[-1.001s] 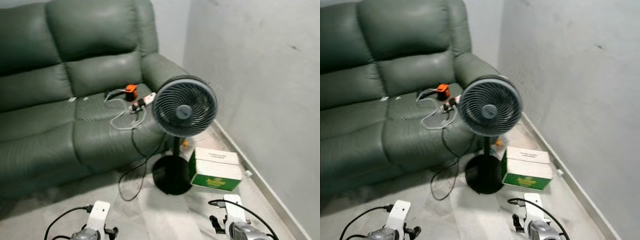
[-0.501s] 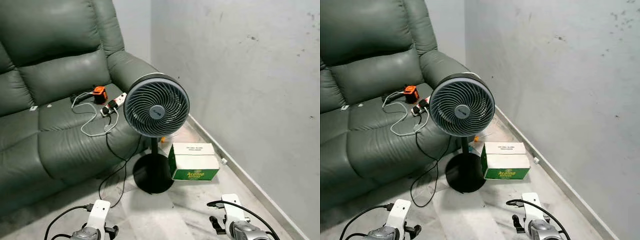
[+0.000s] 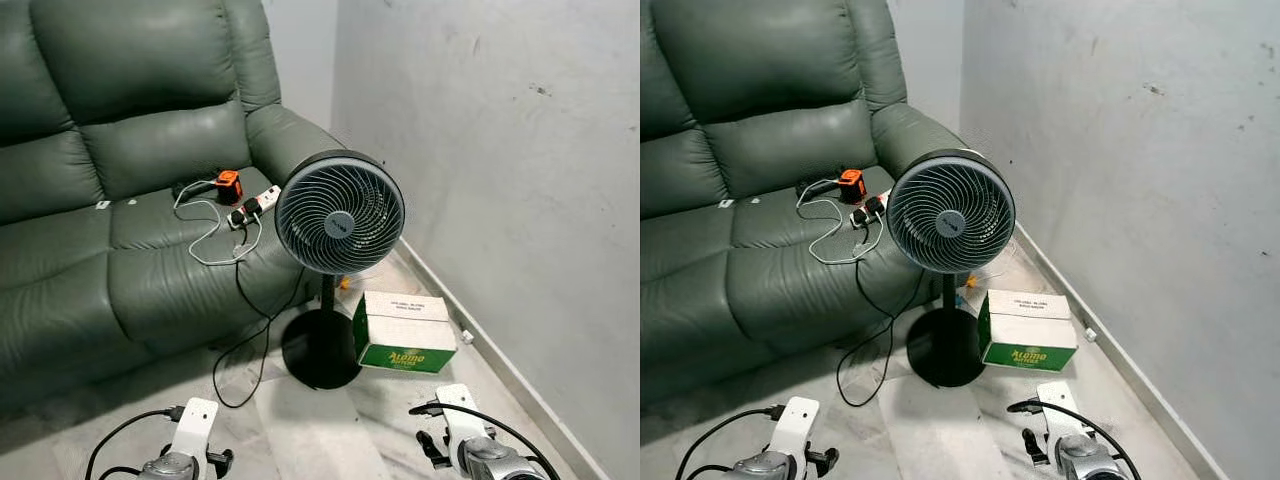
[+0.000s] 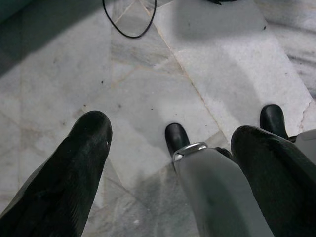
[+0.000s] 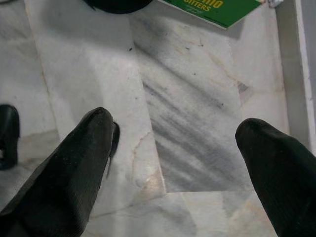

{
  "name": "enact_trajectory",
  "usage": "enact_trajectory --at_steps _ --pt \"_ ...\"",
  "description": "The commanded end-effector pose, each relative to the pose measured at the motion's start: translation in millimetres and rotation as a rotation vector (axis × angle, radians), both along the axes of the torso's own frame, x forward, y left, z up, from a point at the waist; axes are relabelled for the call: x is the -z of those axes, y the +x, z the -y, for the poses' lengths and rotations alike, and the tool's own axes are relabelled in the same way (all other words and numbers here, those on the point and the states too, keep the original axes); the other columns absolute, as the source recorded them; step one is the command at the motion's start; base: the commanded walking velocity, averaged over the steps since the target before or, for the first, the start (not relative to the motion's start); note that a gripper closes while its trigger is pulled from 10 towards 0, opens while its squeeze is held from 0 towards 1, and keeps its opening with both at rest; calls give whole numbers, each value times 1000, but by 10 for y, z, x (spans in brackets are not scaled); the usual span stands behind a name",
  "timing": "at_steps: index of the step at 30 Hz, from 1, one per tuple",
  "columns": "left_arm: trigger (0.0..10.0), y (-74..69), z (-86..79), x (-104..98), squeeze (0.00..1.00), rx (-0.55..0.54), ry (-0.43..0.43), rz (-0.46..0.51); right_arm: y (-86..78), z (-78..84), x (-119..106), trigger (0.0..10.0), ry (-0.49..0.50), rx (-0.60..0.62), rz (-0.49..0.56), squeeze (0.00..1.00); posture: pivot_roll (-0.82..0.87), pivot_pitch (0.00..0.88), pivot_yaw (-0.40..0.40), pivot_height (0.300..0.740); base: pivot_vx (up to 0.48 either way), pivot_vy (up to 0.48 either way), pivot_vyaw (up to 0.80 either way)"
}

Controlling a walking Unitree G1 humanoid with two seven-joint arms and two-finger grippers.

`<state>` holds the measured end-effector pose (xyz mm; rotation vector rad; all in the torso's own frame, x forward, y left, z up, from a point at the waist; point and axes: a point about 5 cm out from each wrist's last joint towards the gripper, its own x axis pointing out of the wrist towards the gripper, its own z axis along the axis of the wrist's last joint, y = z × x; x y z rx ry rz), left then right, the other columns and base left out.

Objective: Hang keys on a hook

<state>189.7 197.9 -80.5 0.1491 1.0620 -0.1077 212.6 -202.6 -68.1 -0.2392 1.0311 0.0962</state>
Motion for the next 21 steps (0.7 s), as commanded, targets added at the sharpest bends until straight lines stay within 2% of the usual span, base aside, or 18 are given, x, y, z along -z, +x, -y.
enact_trajectory --at_steps 1,12,16,21 --pt "10000 18 -8 -10 0 -1 4 4 38 1 -23 10000 -4 -21 8 0 10 0 -26 740 0 0 0" --pt "10000 43 -17 -25 0 9 20 23 51 -3 -29 10000 -18 -38 5 0 8 0 -23 740 0 0 0" --pt "10000 85 -43 -55 0 -14 60 92 63 -10 -36 10000 1 -2 39 0 10 0 -23 740 0 0 0" --pt "10000 83 -46 -55 0 -35 52 98 74 -18 -44 10000 23 29 72 0 11 0 -24 740 0 0 0"
